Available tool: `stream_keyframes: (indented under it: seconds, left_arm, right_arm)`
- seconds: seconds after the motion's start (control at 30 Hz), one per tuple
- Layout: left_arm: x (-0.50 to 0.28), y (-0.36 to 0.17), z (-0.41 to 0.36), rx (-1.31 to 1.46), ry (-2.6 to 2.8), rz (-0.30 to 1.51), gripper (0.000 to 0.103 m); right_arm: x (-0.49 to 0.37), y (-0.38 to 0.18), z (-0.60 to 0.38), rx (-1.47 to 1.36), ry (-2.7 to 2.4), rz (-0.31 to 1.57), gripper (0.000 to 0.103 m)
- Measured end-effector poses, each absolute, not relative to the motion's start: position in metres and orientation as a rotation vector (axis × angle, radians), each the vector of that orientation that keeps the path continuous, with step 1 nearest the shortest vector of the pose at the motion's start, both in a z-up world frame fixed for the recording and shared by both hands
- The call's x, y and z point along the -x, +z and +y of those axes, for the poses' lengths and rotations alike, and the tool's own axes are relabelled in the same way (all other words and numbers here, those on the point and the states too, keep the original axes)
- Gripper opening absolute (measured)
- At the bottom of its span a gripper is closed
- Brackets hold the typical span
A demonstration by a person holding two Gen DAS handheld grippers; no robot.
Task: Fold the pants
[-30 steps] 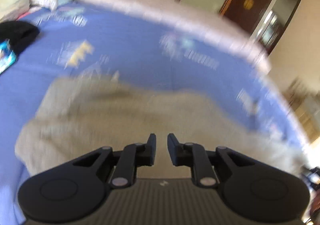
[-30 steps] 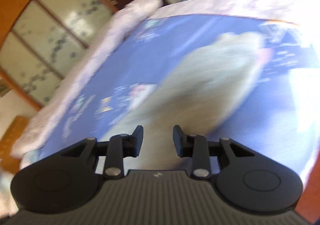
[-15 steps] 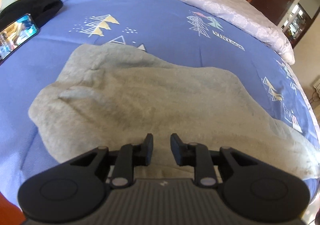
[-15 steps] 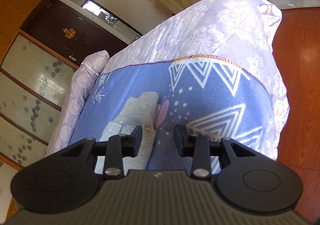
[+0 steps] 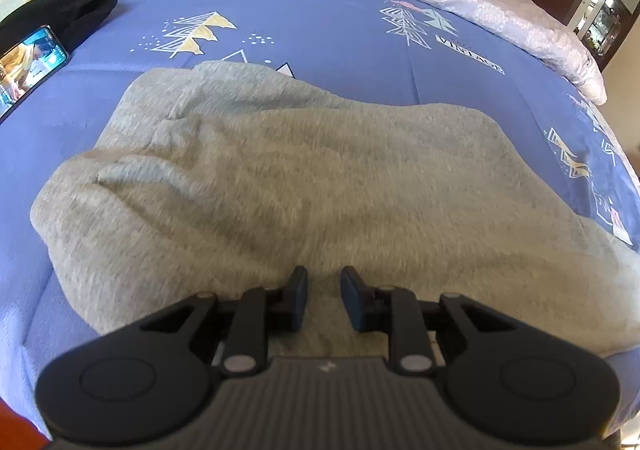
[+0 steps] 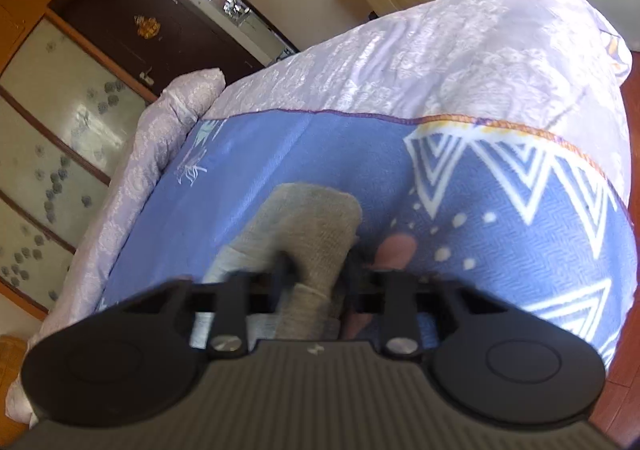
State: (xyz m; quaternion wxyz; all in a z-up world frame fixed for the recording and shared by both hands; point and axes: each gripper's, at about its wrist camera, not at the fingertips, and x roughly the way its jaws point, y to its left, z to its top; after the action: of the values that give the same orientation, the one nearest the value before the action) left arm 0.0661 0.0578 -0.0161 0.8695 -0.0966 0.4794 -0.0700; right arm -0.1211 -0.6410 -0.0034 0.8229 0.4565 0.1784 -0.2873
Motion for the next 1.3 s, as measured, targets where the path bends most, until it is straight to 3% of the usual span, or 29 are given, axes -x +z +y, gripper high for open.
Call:
stream_keyframes:
  seconds: [0.3, 0.43, 0.5, 0.77, 0.93, 0.97, 1.1, 1.3]
  left_arm:
    - [-0.064, -0.016, 0.067, 0.252, -0.169, 0.993, 0.021]
    - [-0.062, -0.017, 0.069, 0.260, -0.182, 0.985, 0.021]
    - [-0.061, -0.017, 0.072, 0.277, -0.187, 0.986, 0.021]
    - [-0.063, -0.018, 0.071, 0.284, -0.180, 0.991, 0.023]
    - [-0.064, -0.017, 0.064, 0.249, -0.181, 0.989, 0.026]
    - [-0.064, -0.017, 0.065, 0.248, -0.181, 0.987, 0.026]
    - [-0.063, -0.017, 0.064, 0.237, -0.187, 0.982, 0.026]
    - [-0.069, -0.009, 0.063, 0.263, -0.200, 1.006, 0.027]
  right_arm:
    - [0.125, 0.049, -0.605, -0.832, -0.553, 0.311, 0.018]
    - [0.126, 0.024, -0.624, -0.924, -0.604, 0.376, 0.022]
    - [0.132, 0.009, -0.631, -0.958, -0.670, 0.415, 0.038]
    - [0.179, -0.007, -0.616, -1.128, -0.640, 0.322, 0.039]
    - [0.156, -0.007, -0.621, -1.115, -0.624, 0.352, 0.039]
    - [0.147, -0.007, -0.625, -1.110, -0.616, 0.367, 0.038]
    - [0.130, -0.005, -0.628, -1.058, -0.634, 0.419, 0.016]
    - [0.135, 0.036, -0.587, -0.925, -0.572, 0.361, 0.014]
